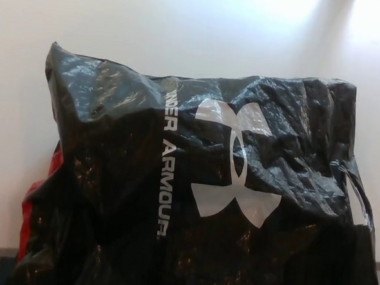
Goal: A plastic bag is kept in the middle of the desk and the robot uses both its hands to grab the bag from the left and right and brings its hands close together to compress the bag
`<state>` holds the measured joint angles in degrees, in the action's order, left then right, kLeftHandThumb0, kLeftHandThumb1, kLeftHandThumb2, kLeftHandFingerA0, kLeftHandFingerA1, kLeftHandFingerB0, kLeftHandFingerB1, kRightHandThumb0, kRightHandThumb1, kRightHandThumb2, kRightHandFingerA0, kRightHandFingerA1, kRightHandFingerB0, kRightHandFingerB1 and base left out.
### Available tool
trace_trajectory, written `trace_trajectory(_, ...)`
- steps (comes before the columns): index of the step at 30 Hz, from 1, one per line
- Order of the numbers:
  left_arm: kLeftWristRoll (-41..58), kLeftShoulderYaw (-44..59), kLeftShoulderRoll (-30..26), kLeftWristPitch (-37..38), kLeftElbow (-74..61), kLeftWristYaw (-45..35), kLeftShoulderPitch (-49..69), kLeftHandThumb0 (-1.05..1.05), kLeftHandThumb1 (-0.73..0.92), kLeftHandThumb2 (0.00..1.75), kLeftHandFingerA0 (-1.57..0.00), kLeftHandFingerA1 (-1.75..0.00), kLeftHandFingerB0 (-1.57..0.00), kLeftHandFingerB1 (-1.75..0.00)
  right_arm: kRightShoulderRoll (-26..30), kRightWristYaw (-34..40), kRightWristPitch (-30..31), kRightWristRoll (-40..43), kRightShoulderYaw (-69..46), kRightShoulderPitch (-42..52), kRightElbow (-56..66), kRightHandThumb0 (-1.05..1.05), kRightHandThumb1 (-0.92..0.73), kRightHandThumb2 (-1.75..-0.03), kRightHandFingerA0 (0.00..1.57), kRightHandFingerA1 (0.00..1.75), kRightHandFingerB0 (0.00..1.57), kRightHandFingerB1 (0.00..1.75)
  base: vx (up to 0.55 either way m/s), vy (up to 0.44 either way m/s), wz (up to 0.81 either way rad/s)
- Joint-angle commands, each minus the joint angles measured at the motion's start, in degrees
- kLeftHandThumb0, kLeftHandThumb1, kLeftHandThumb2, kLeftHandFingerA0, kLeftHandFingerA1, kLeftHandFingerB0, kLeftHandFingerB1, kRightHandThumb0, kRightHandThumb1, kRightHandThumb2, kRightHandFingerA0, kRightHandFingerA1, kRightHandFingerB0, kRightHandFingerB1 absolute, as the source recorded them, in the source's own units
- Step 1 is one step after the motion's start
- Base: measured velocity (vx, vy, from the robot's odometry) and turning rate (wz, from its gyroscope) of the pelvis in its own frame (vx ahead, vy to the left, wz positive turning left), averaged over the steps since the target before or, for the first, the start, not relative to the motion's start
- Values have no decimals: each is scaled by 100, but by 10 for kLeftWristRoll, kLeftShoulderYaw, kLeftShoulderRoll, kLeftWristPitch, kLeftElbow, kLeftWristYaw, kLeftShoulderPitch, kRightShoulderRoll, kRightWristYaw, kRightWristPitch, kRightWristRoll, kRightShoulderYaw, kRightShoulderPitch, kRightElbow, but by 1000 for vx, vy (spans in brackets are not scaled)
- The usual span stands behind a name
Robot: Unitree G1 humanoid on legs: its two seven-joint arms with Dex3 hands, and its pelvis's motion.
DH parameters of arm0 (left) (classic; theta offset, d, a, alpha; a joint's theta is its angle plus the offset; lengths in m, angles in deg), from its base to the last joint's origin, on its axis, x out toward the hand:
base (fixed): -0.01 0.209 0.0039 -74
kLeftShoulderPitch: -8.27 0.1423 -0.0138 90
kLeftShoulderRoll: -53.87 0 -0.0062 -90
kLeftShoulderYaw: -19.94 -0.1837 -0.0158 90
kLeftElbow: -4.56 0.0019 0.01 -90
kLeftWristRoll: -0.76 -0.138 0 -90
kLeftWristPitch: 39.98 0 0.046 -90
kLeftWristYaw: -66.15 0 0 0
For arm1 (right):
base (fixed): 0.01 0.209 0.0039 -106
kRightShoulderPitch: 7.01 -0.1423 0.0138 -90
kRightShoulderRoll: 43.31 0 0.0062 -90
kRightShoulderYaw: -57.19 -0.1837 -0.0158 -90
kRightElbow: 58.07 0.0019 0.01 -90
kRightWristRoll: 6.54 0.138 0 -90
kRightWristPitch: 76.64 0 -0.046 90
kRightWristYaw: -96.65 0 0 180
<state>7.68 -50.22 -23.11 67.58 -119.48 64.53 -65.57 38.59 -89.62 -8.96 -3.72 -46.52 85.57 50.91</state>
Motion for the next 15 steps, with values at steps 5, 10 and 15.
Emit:
trace_trajectory(5, 57, 6, 68, 307, 29, -56, 165, -34, 56, 113, -3, -51, 0, -48, -37, 5, -322, -44, -89, 189, 34, -89, -92, -71, 0, 21, 0, 17, 0, 0, 0)
trace_trajectory(10, 54, -14, 81, 367, 145, -88, 260, -35, 54, 113, -1, -50, 0, -48, 2, -54, -387, -26, -38, 321, -76, -90, -65, -105, 0, 12, 0, 9, 0, 0, 0)
trace_trajectory(15, 66, -36, 65, 389, 224, -120, 303, -77, 92, 77, -12, -36, -13, -28, -3, -46, -430, -47, -12, 349, -197, -91, -58, -94, 0, 18, 0, 13, 0, 0, 0)
